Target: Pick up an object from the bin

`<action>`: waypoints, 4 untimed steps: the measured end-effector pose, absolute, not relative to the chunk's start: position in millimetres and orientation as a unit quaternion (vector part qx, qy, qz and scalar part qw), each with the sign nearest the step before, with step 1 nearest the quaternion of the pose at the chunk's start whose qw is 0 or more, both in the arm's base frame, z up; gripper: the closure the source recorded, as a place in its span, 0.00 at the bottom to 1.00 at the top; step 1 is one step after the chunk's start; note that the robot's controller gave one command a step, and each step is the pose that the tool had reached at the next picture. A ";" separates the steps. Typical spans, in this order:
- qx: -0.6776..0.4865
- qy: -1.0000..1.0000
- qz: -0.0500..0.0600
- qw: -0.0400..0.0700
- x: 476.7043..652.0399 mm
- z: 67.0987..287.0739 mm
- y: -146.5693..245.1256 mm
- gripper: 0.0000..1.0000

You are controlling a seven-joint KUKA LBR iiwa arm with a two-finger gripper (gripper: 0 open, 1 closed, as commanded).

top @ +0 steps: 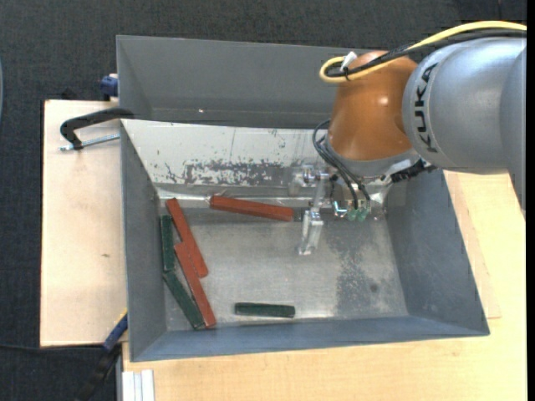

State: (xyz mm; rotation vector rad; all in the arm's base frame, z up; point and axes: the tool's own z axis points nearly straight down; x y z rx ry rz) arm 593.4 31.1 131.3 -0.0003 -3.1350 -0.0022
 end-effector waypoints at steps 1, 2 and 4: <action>0.000 -1.000 -0.001 -0.001 595.4 136.3 31.0 0.00; -0.029 -1.000 -0.001 -0.002 591.1 106.7 45.0 0.00; -0.104 -0.995 -0.001 -0.002 603.0 77.4 55.3 1.00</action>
Offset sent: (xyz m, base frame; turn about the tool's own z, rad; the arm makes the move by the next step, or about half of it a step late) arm -0.0073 0.0234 -0.0471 0.0953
